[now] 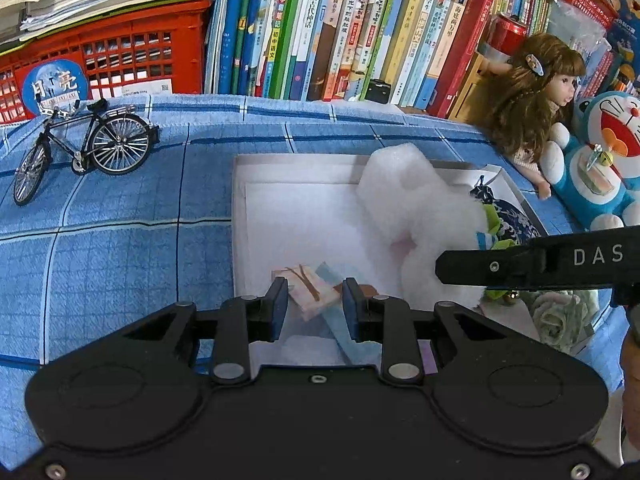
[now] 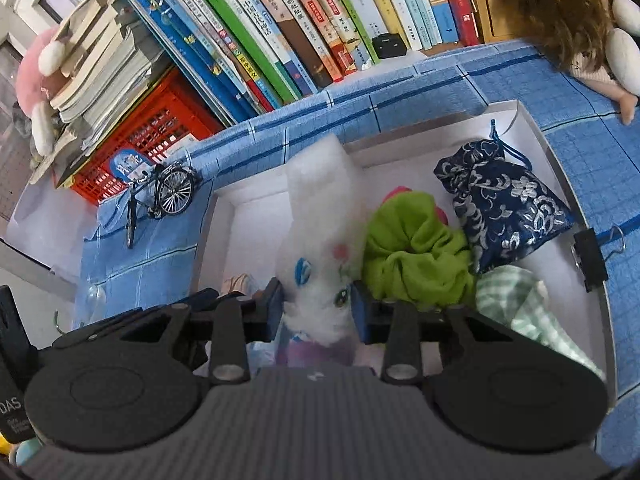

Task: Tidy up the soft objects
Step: 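Lower the pink packet into the tray while the right tool lowers the plush cat there, then open both tools and withdraw them from the tray toward the remaining items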

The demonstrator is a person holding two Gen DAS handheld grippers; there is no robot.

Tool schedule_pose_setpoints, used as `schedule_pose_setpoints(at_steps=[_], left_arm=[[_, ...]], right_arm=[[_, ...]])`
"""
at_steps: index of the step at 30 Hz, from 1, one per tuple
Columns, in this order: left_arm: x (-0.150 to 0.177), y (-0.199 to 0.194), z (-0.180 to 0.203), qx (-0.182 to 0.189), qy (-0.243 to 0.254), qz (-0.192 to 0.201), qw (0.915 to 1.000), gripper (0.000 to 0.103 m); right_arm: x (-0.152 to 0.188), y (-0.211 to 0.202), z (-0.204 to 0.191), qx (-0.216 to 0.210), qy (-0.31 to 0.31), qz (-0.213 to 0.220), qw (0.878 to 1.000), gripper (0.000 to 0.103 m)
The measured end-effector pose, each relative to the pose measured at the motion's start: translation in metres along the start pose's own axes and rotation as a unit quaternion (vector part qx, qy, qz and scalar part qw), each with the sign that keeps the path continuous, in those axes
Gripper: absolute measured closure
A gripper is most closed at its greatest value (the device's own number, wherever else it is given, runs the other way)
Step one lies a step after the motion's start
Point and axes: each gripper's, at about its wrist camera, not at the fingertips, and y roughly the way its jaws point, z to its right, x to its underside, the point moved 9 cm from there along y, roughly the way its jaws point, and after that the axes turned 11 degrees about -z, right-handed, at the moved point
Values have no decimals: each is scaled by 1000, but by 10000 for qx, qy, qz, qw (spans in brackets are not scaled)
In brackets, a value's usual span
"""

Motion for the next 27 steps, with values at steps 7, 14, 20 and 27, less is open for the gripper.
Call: schedule_pose_setpoints(at_steps=[7, 14, 20, 27], left_arm=[[2, -10, 2, 3, 2, 73, 10000, 60], [8, -37, 6, -47, 84, 290, 9995, 50], [21, -63, 9, -104, 144, 477, 9987, 46], [39, -94, 11, -183, 247, 694, 9971, 40]], right_arm=[[2, -5, 0, -158, 6, 2, 9999, 50], [5, -29, -8, -362, -154, 232, 9990, 38], [16, -48, -18, -307, -492, 344, 9977, 36], [35, -66, -26, -124, -942, 449, 9945, 31]])
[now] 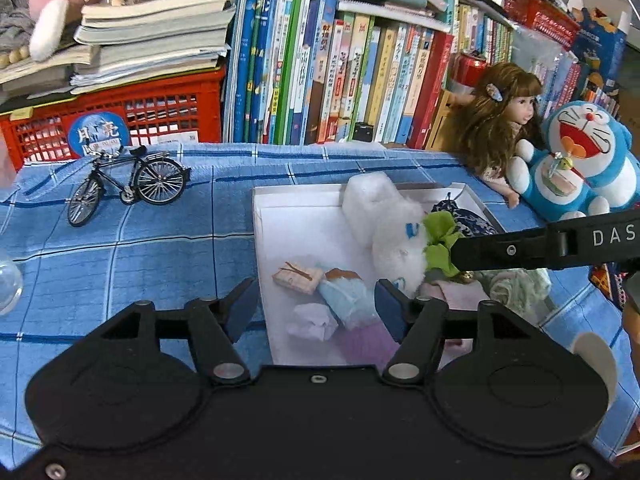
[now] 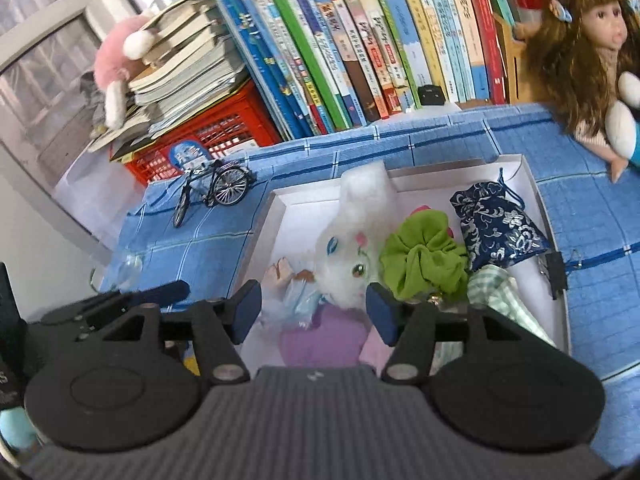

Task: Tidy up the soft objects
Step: 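Open both tools and withdraw them from the tray toward the remaining items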

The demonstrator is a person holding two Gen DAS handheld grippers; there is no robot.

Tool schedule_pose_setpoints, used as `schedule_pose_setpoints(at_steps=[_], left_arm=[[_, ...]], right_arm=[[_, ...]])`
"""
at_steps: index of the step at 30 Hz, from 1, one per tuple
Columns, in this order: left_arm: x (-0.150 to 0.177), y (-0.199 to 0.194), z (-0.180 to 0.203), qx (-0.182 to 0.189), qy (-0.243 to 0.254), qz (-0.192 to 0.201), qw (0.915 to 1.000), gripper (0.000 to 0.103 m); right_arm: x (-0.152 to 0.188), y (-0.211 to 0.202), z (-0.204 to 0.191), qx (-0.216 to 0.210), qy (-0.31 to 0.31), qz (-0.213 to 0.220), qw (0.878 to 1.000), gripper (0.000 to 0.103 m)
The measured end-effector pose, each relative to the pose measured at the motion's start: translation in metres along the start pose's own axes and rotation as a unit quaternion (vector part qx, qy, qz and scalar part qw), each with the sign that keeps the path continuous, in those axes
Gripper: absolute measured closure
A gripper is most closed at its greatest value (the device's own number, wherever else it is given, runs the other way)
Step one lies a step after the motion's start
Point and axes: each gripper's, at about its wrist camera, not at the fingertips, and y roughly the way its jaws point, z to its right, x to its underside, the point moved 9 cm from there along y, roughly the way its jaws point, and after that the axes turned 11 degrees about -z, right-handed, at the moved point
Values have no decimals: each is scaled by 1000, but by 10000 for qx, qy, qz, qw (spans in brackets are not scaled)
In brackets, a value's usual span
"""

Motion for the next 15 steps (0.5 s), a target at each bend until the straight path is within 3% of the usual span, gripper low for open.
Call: schedule_pose_setpoints(at_steps=[15], left_arm=[[43, -50, -7, -42, 165, 316, 9994, 32]], right_arm=[[32, -24, -23, 42, -487, -131, 9987, 24]])
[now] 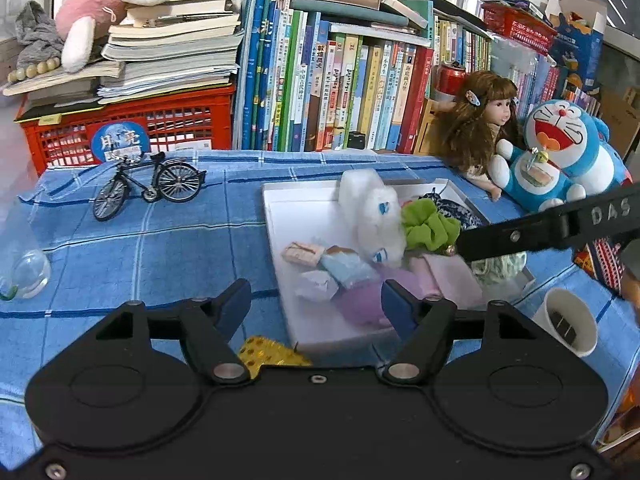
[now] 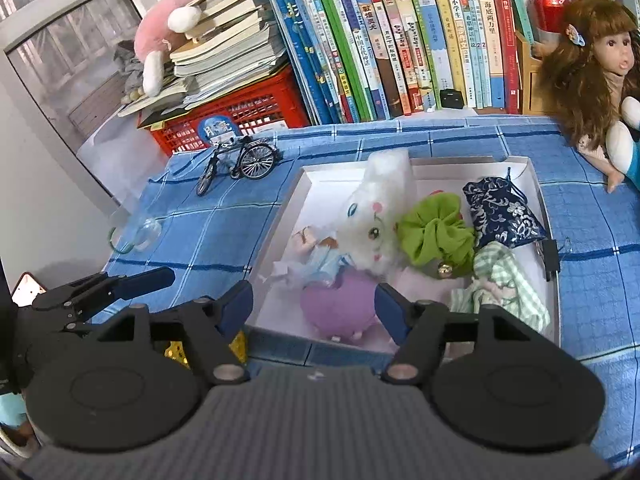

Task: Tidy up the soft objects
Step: 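Open both tools and withdraw them from the tray toward the remaining items, then move the left tool over the gold sequined bow while the right tool moves over the small cork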

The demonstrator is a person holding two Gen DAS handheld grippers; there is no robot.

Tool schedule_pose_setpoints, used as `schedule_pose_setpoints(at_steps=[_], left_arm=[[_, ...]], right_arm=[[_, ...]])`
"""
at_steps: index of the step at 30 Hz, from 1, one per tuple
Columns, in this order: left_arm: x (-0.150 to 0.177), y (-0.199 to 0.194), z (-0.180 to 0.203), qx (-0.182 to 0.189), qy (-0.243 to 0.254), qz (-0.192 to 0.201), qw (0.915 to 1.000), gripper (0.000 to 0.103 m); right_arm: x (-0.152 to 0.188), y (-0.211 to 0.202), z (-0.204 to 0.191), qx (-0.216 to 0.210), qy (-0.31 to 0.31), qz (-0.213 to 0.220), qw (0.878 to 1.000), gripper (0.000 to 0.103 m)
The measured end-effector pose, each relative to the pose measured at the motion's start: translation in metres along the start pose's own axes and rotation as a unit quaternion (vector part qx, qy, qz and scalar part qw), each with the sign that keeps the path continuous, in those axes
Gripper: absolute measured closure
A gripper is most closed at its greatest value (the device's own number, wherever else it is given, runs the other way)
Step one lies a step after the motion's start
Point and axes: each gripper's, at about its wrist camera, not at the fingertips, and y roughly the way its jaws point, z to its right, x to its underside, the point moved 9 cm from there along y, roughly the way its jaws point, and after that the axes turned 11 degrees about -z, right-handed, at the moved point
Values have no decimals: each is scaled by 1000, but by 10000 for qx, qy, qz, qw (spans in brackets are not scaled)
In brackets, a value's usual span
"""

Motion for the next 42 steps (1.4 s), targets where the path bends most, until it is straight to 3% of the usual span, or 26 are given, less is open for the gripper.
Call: schedule_pose_setpoints(at_steps=[12, 26, 40, 42], left_arm=[[41, -5, -22, -108, -68, -127, 9998, 29], [75, 18, -40, -297, -190, -409, 9985, 29], [80, 37, -38, -587, 197, -384, 9973, 29], [80, 40, -38, -578, 233, -399, 9973, 29]], right_arm=[[12, -26, 20, 56, 110, 108, 9999, 22], [34, -51, 69, 25, 529, 230, 9983, 18], [56, -42, 145, 71, 1164, -404, 9924, 17], [60, -36, 154, 63, 1272, -555, 9903, 22]])
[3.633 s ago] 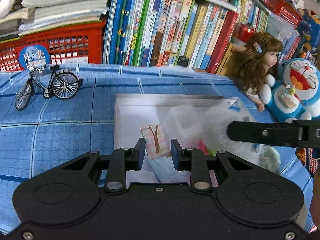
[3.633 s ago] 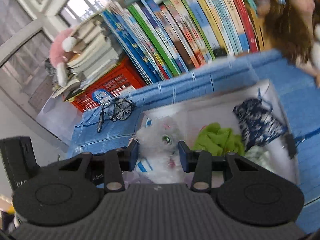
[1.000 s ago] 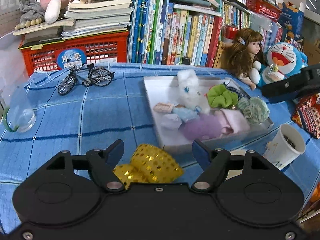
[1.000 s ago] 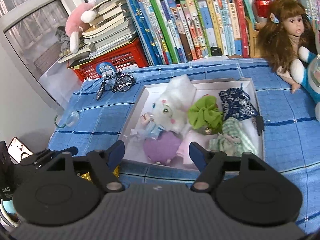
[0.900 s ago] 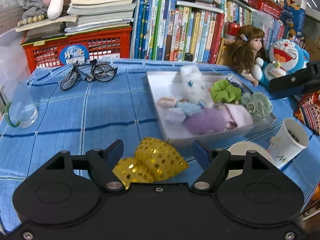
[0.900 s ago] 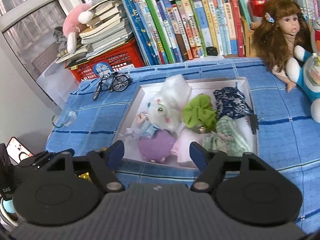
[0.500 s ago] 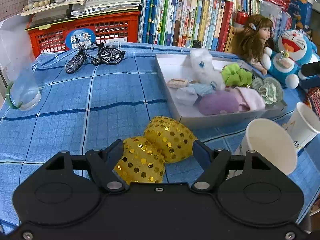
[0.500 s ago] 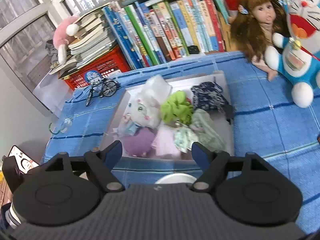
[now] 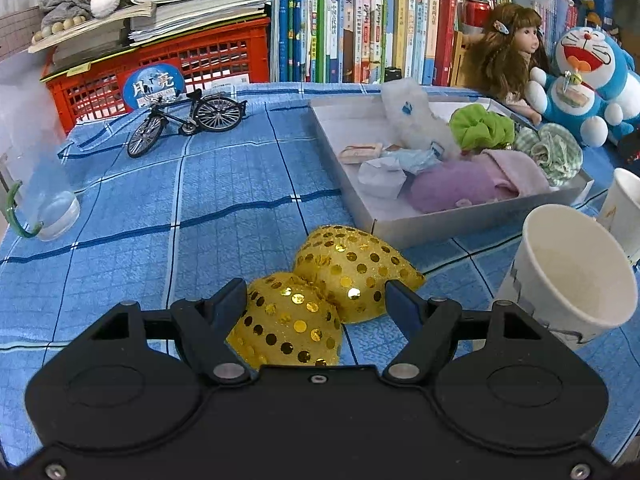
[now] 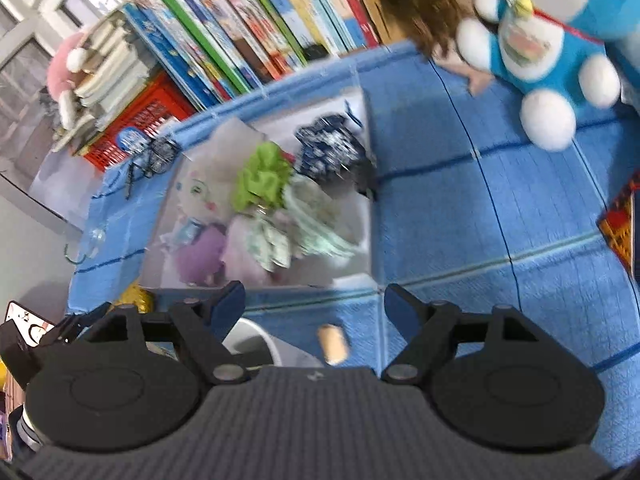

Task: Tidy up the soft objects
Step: 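Move the left tool over the gold sequined bow while the right tool moves over the small cork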

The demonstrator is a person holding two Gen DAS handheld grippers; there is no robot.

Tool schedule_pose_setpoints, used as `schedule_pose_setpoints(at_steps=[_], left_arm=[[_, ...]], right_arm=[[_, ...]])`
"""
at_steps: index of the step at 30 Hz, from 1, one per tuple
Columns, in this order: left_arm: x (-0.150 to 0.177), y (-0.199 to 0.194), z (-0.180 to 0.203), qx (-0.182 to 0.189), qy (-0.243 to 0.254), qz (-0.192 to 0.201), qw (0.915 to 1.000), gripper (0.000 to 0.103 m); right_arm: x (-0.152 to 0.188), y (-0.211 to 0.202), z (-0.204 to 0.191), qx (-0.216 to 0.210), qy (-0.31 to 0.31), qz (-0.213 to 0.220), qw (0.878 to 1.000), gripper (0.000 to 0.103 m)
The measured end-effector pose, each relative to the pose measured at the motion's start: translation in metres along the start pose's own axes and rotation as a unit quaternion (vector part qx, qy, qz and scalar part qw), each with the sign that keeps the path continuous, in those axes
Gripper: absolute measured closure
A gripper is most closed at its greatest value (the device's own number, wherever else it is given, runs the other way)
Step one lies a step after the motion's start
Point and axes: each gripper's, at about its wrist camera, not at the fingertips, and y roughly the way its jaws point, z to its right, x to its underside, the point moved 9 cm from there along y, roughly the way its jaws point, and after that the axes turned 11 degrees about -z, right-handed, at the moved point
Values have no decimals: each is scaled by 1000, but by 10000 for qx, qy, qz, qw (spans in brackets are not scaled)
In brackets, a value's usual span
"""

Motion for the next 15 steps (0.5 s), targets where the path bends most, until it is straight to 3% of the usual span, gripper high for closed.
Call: schedule_pose_setpoints(at_steps=[4, 6, 11, 15], left_arm=[[-2, 4, 1, 34, 32, -47, 10000, 29], [-2, 6, 3, 26, 73, -75, 9999, 29], [0, 9, 7, -89, 208, -101, 9997, 27], [1, 10, 9, -136, 225, -100, 9996, 27]], right_arm=[[3, 20, 19, -152, 511, -541, 9971, 37], [6, 29, 24, -193, 652, -729, 9950, 40], [13, 49, 29, -91, 915, -1281, 9875, 40], [13, 56, 29, -42, 1083, -1473, 9831, 40]])
